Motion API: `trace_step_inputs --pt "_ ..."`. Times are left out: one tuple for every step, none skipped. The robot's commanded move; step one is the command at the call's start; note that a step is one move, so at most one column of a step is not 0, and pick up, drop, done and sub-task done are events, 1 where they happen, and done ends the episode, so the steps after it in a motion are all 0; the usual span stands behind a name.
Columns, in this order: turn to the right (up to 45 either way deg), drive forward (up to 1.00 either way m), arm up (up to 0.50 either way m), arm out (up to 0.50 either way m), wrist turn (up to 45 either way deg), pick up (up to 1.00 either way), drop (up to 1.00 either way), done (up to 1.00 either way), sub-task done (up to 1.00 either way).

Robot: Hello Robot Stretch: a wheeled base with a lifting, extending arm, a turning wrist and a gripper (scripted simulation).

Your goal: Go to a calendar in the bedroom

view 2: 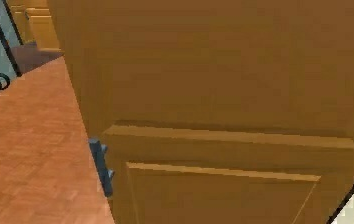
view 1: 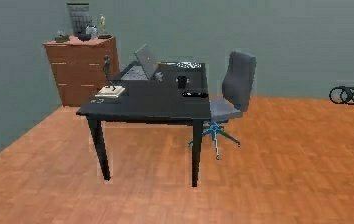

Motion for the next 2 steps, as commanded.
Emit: trace_step_inputs --pt "0.0 0.55 0.00 0.00 0.0 0.00 0.00 0.00 0.00" --pt "45.0 0.00 0.00 0.00 0.0 0.00 0.00 0.00 0.00"
